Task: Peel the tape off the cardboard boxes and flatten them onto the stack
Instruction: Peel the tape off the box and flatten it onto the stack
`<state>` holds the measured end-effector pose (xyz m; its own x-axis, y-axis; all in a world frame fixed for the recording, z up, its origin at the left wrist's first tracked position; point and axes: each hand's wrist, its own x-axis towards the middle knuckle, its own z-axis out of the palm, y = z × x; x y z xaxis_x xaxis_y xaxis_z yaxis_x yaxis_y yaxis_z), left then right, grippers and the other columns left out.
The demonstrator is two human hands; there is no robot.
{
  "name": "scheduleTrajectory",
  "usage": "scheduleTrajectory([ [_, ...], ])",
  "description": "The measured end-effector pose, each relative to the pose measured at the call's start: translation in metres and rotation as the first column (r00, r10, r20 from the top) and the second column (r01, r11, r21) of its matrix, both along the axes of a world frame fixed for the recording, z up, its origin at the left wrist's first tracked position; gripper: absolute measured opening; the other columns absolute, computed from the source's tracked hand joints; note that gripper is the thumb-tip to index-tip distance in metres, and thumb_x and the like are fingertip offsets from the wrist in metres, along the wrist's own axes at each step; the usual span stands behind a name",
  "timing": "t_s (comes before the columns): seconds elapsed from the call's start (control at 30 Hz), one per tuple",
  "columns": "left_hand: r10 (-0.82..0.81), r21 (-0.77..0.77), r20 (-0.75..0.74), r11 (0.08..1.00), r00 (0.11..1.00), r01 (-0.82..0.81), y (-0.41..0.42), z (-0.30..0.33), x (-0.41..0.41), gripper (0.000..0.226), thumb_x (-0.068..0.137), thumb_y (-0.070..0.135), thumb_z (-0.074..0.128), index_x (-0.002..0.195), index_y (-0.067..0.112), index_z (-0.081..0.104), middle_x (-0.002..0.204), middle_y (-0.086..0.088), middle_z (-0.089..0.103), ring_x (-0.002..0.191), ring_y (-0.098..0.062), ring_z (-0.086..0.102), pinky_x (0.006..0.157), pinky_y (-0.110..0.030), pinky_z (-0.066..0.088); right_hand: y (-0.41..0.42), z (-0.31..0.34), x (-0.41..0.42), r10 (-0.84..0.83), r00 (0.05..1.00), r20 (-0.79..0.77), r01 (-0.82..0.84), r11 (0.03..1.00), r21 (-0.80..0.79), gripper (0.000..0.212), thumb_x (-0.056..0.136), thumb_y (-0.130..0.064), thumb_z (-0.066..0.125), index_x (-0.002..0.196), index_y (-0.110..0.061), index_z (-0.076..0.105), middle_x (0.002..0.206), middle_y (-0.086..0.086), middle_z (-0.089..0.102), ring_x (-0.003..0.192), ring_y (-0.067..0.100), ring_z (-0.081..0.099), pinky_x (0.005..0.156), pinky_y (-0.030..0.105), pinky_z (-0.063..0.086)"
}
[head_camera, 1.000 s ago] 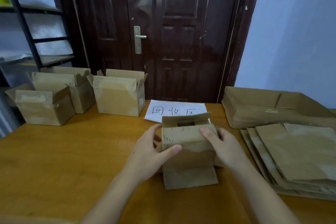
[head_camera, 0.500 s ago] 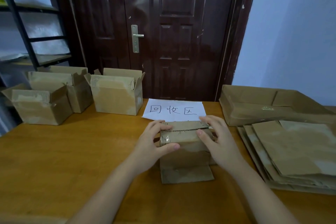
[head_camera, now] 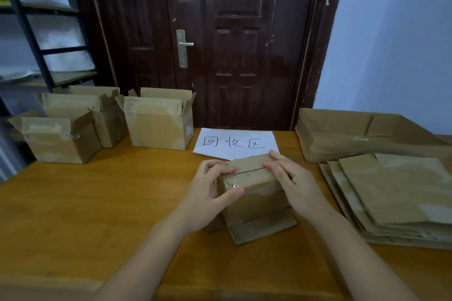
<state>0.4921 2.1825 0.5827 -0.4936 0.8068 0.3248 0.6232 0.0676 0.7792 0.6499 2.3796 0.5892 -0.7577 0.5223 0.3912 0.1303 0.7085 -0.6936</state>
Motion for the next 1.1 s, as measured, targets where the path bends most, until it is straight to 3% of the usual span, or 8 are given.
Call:
scheduleTrajectory([
  [0.2, -0.025, -0.062, -0.008, 0.998, 1.0, 0.025, 0.002, -0.005, -0.007, 0.057, 0.089, 0.07, 0.062, 0.142, 0.06, 0.043, 0.159, 0.035, 0.015, 0.138, 0.0, 0.032, 0.106, -0.021, 0.043, -0.001, -0.005, 0.012, 0.099, 0.992, 0.078, -0.102, 0.994, 0.033, 0.053, 0.082, -0.082, 0.051, 0.131, -0.063, 0.047, 0.158, -0.039, 0.011, 0.137, -0.021, 0.017, 0.107, 0.019, 0.029],
  [0.3, -0.074, 0.009, 0.091, 0.997, 0.993, 0.073, 0.003, -0.005, -0.002, 0.053, 0.091, 0.072, 0.058, 0.14, 0.069, 0.038, 0.154, 0.043, 0.021, 0.133, 0.014, 0.035, 0.093, -0.005, 0.042, -0.004, -0.008, 0.014, 0.091, 0.991, 0.102, -0.094, 0.995, 0.025, 0.052, 0.087, -0.063, 0.063, 0.134, -0.066, 0.041, 0.16, -0.033, 0.008, 0.144, -0.005, 0.019, 0.115, 0.032, 0.036],
  [0.43, -0.071, 0.073, 0.119, 0.995, 0.99, 0.062, 0.005, -0.007, 0.001, 0.055, 0.087, 0.076, 0.059, 0.138, 0.068, 0.04, 0.142, 0.045, 0.033, 0.127, 0.019, 0.037, 0.093, -0.006, 0.044, -0.01, -0.008, 0.014, 0.061, 0.997, 0.055, -0.062, 0.998, 0.011, 0.059, 0.091, -0.048, 0.068, 0.143, -0.055, 0.04, 0.164, -0.019, 0.019, 0.147, 0.008, 0.026, 0.118, 0.045, 0.036],
  [0.7, -0.068, 0.044, 0.12, 0.997, 0.99, 0.063, 0.006, -0.01, -0.008, 0.058, 0.091, 0.061, 0.067, 0.142, 0.062, 0.039, 0.135, 0.048, 0.038, 0.127, 0.015, 0.043, 0.095, -0.012, 0.048, -0.014, -0.008, 0.009, 0.037, 0.999, 0.033, -0.036, 0.999, -0.037, 0.077, 0.091, -0.045, 0.071, 0.153, -0.046, 0.026, 0.149, -0.027, 0.033, 0.133, -0.003, 0.038, 0.108, 0.027, 0.042],
  [0.8, -0.059, 0.014, 0.162, 0.998, 0.985, 0.058, 0.007, -0.01, -0.011, 0.079, 0.088, 0.062, 0.067, 0.15, 0.065, 0.018, 0.131, 0.059, 0.032, 0.123, 0.027, 0.037, 0.089, -0.001, 0.042, -0.012, -0.005, 0.011, 0.051, 0.999, 0.01, -0.05, 0.995, -0.087, 0.075, 0.089, -0.055, 0.067, 0.149, -0.054, 0.023, 0.138, -0.043, 0.03, 0.129, -0.016, 0.035, 0.094, 0.012, 0.044],
  [0.9, -0.054, 0.008, 0.21, 0.999, 0.976, 0.053, 0.008, -0.01, -0.017, 0.096, 0.088, 0.061, 0.07, 0.155, 0.058, 0.002, 0.134, 0.058, 0.025, 0.122, 0.031, 0.033, 0.091, 0.002, 0.038, -0.01, 0.002, 0.011, 0.055, 0.997, -0.045, -0.061, 0.986, -0.152, 0.079, 0.089, -0.059, 0.065, 0.154, -0.049, 0.022, 0.141, -0.035, 0.04, 0.13, -0.011, 0.041, 0.091, 0.011, 0.048],
  [1.0, -0.051, 0.04, 0.158, 0.998, 0.986, 0.045, 0.011, -0.008, -0.016, 0.079, 0.089, 0.055, 0.068, 0.153, 0.058, 0.021, 0.153, 0.039, 0.031, 0.143, 0.007, 0.033, 0.112, -0.023, 0.044, -0.011, 0.006, 0.008, 0.043, 0.997, -0.061, -0.048, 0.995, -0.088, 0.077, 0.09, -0.051, 0.068, 0.154, -0.048, 0.024, 0.143, -0.034, 0.039, 0.131, -0.012, 0.039, 0.096, 0.014, 0.047],
  [1.1, -0.011, 0.073, 0.073, 0.997, 0.997, 0.006, 0.01, -0.002, -0.012, 0.066, 0.087, 0.052, 0.064, 0.131, 0.083, 0.026, 0.16, 0.031, 0.029, 0.148, 0.002, 0.03, 0.118, -0.036, 0.04, -0.01, 0.007, 0.007, -0.045, 0.992, -0.121, 0.059, 0.992, 0.107, 0.062, 0.089, -0.037, 0.075, 0.144, -0.033, 0.048, 0.148, -0.021, 0.041, 0.136, -0.002, 0.039, 0.108, 0.025, 0.042],
])
